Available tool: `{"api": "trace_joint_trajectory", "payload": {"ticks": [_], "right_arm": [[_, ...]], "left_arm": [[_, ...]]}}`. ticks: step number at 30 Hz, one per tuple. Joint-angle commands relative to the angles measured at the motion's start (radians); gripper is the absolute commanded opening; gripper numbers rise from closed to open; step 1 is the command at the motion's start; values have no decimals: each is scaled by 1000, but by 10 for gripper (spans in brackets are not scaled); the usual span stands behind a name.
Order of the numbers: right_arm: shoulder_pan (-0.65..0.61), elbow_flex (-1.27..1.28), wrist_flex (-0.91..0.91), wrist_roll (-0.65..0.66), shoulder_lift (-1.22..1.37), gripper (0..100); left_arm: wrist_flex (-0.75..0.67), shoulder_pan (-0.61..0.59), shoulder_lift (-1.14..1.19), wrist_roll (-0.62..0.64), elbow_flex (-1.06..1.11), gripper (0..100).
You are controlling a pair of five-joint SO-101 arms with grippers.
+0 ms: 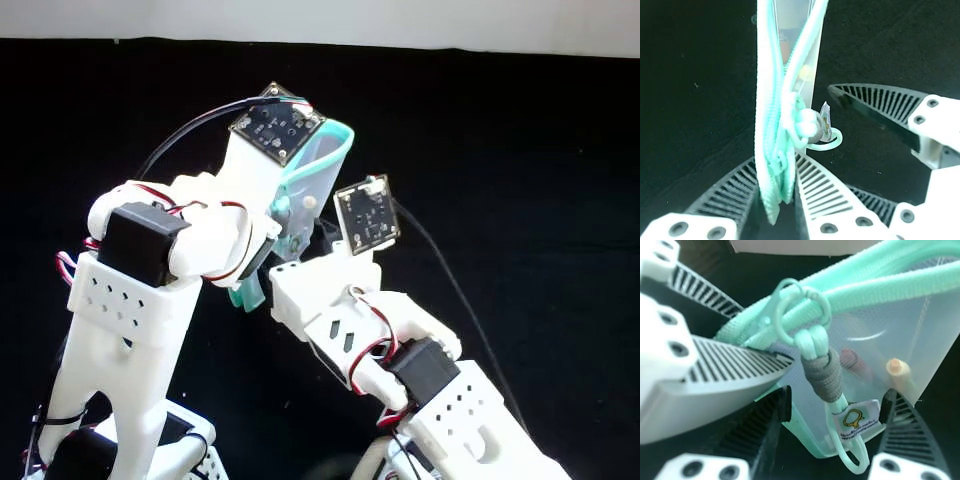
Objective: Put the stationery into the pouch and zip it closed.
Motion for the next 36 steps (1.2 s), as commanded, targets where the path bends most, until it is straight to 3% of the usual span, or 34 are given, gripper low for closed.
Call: {"api": "trace_joint_trajectory", "payload": {"ticks": [1,6,11,17,21,26,30,36], "right_arm": [[-2,8,-87,-9,-10,286],[-1,53,-171,-5,-7,286],[1,137,-308,106,-7,283],[1,222,-481,233,-12,118],[1,269,-582,288,-12,98],[2,288,-598,285,-13,93],[47,278,-598,287,-13,1],[147,286,-593,288,-15,5]], "left_arm": [[-20,-8,-33,-6,-4,6],[-20,-8,-33,-6,-4,6],[-20,-8,-33,-5,-4,6],[-20,-8,-33,-5,-4,6],[-20,-8,-33,-5,-4,6],[-18,-8,-33,-5,-4,6],[-20,-8,-33,-6,38,6],[-49,-7,-35,-5,62,6]]}}
